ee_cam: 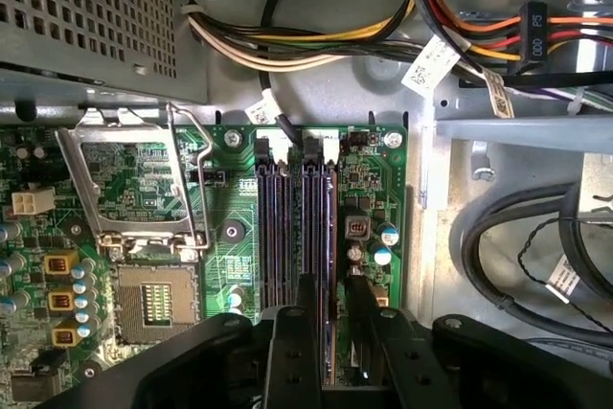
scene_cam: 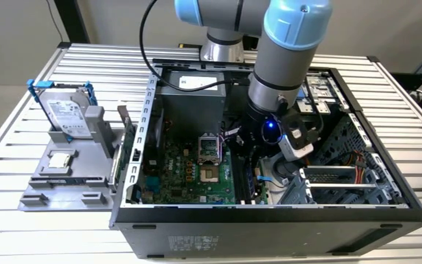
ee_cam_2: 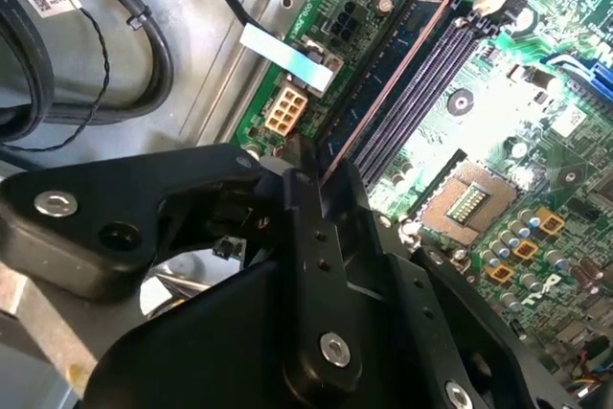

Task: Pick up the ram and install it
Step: 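Insert the ram into the slot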

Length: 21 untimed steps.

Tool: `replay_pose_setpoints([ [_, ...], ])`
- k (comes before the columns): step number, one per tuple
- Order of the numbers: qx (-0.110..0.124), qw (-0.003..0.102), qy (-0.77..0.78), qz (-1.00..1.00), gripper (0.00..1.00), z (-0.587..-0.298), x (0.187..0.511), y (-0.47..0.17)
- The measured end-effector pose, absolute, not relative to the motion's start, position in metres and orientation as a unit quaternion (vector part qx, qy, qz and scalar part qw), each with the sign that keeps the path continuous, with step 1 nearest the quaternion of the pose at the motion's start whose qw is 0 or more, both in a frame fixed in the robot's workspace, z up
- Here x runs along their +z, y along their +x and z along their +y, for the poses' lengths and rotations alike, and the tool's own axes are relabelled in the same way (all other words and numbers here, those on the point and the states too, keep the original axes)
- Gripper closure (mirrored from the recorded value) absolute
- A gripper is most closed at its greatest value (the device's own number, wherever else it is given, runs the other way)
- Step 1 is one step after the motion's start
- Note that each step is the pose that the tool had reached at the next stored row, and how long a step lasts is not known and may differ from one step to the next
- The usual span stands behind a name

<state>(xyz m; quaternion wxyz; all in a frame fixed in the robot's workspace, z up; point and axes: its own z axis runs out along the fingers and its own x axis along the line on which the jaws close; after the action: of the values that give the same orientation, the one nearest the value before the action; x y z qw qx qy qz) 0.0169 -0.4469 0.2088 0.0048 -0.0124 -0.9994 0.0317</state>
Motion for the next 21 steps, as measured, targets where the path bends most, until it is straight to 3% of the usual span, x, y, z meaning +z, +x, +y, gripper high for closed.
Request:
replay_pose_setpoints([
  [10, 0.032, 0.005, -0.014, -0.999, 0.0, -0.447, 0.247, 0.017],
  [15, 0.032, 0.005, -0.014, -0.999, 0.0, -0.447, 0.249, 0.017],
  [16, 0.032, 0.005, -0.014, -0.999, 1.0, -0.447, 0.249, 0.017],
  [21, 0.032, 0.005, -0.014, -0.999, 1.0, -0.447, 0.25, 0.017],
])
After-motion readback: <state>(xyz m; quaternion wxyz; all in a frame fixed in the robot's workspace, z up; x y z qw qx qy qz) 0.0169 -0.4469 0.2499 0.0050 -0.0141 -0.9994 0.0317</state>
